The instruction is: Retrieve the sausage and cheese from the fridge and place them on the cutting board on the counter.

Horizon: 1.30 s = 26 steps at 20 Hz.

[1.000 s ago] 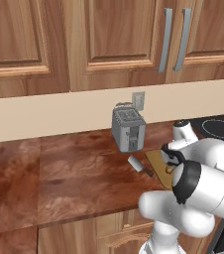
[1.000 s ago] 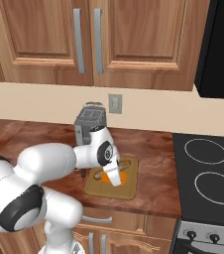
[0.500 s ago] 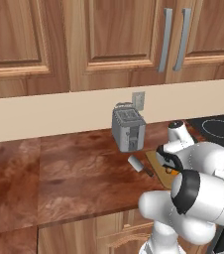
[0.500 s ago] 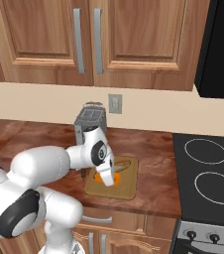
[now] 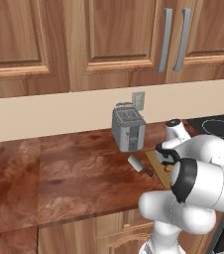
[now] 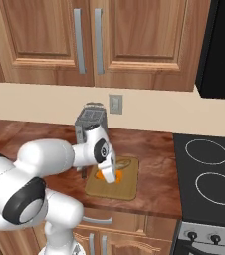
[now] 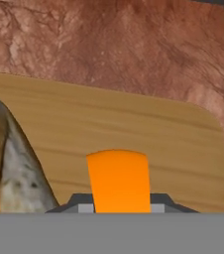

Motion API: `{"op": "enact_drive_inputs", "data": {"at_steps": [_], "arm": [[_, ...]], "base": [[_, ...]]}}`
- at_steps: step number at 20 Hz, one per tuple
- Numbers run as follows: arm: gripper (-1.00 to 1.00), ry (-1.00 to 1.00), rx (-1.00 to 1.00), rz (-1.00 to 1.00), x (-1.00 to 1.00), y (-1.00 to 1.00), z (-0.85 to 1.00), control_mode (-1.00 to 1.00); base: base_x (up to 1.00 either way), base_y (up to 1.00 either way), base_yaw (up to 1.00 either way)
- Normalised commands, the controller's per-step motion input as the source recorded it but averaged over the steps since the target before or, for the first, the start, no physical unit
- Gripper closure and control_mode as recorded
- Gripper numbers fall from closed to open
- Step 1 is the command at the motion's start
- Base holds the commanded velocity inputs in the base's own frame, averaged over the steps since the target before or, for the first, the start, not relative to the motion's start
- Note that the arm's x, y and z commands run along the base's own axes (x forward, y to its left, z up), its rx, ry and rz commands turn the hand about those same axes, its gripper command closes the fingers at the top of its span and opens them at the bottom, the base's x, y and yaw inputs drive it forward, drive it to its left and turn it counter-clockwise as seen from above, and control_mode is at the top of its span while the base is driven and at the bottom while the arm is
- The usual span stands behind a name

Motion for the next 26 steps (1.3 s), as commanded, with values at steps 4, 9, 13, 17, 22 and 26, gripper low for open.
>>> {"op": "enact_drive_inputs", "data": {"at_steps": [4, 9, 13, 17, 22, 26], "arm": [[1.00, 0.00, -0.01, 0.00, 0.16, 0.00, -0.01, -1.00], [1.00, 0.00, -0.02, 0.00, 0.00, 0.00, -0.10, -1.00], [-1.00, 0.00, -0.05, -0.01, -0.29, -0.01, -0.15, -1.00], [-1.00, 0.00, -0.01, -0.01, -0.21, 0.00, 0.00, -1.00], [-1.00, 0.01, -0.01, 0.00, 0.00, 0.00, 0.04, -1.00], [-1.00, 0.00, 0.00, 0.00, -0.21, 0.11, 0.78, -1.00]], "base": [[0.00, 0.00, 0.00], [0.00, 0.00, 0.00], [0.00, 0.00, 0.00], [0.00, 0.00, 0.00], [0.00, 0.00, 0.00], [0.00, 0.00, 0.00]]}}
